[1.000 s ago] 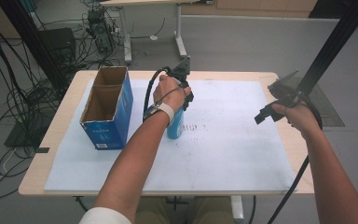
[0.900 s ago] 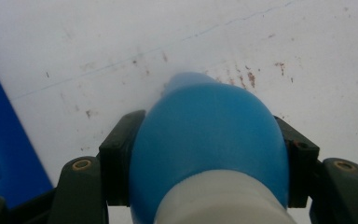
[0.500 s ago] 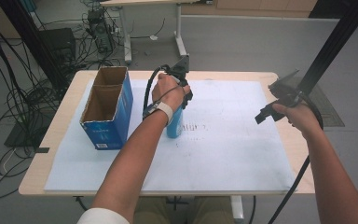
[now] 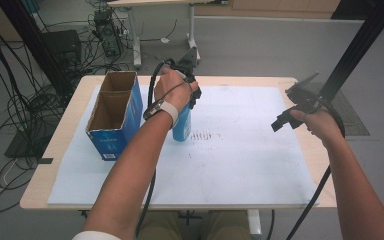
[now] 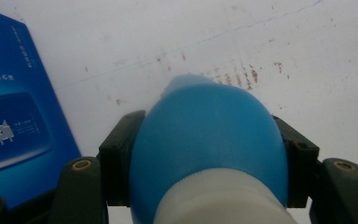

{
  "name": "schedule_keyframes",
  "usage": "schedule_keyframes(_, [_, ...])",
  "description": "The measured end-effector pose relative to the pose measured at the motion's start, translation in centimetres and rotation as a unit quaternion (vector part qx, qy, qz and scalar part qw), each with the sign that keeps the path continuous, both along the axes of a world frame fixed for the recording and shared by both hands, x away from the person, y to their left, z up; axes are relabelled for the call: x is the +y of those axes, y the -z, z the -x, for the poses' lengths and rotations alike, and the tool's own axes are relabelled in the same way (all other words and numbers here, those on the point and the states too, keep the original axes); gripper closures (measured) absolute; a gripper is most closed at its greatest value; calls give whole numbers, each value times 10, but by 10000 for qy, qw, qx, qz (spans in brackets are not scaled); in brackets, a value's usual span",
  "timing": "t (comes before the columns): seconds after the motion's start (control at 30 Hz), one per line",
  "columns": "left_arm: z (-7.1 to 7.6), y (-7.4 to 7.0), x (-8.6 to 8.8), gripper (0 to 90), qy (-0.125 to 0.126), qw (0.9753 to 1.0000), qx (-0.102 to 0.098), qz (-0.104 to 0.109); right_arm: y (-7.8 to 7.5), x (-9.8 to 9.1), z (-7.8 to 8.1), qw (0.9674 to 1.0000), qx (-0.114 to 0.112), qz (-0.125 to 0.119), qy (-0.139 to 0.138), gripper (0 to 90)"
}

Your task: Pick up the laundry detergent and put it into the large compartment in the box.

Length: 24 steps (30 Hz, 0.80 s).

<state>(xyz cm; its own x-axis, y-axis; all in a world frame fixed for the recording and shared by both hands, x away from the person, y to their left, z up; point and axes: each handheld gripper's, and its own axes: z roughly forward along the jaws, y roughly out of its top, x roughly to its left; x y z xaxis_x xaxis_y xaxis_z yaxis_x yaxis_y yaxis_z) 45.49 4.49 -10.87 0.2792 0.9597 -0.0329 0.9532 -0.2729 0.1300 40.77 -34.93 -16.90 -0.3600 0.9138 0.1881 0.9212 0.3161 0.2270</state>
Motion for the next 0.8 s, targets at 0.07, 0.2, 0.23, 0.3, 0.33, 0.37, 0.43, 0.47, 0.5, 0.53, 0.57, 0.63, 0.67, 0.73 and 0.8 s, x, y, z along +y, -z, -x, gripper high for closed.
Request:
schedule_keyframes(0.07, [1,-5,1,373,-1,10000,26,-19,-1,1,1,10000,-8,5,-10,81])
schedule_keyframes(0.2, [3,-14,7,373,-33,10000,51,18,-3,3,2,10000,-6,23,-23,81])
schedule_keyframes(0.23, [4,-16,8,373,-37,10000,58,30,-3,4,2,10000,-3,22,-14,81])
schedule_keyframes(0.3, [6,-22,10,373,-66,10000,57,43,-4,4,3,10000,-20,27,-27,81])
schedule_keyframes(0.33, [7,-25,10,373,-56,10000,54,26,-4,4,3,10000,-22,21,-33,81])
schedule_keyframes(0.37, [7,-29,9,373,-44,10000,67,-6,-5,5,4,10000,-25,30,-36,81])
schedule_keyframes(0.43, [9,-35,9,373,-50,10000,39,-46,-6,6,4,10000,-42,23,-46,81])
schedule_keyframes(0.47, [11,-39,9,373,-49,10000,24,-55,-6,6,5,10000,-46,22,-48,81])
schedule_keyframes(0.5, [11,-43,9,373,-57,10000,24,-68,-7,7,5,10000,-49,16,-52,81])
schedule_keyframes(0.53, [12,-46,10,373,-72,10000,19,-61,-8,7,5,10000,-57,25,-66,81])
schedule_keyframes(0.57, [13,-50,11,373,-82,10000,24,-51,-8,7,5,10000,-58,16,-69,81])
schedule_keyframes(0.63, [15,-57,13,373,-109,9999,8,-34,-9,8,5,9999,-68,25,-81,80])
schedule_keyframes(0.67, [16,-60,14,373,-127,9999,-7,-32,-10,9,5,9999,-64,24,-80,81])
schedule_keyframes(0.73, [18,-66,16,373,-140,9999,-39,-25,-11,10,5,9999,-71,14,-79,81])
schedule_keyframes(0.8, [19,-71,15,373,-144,9999,-31,-52,-11,11,5,9999,-77,16,-91,80])
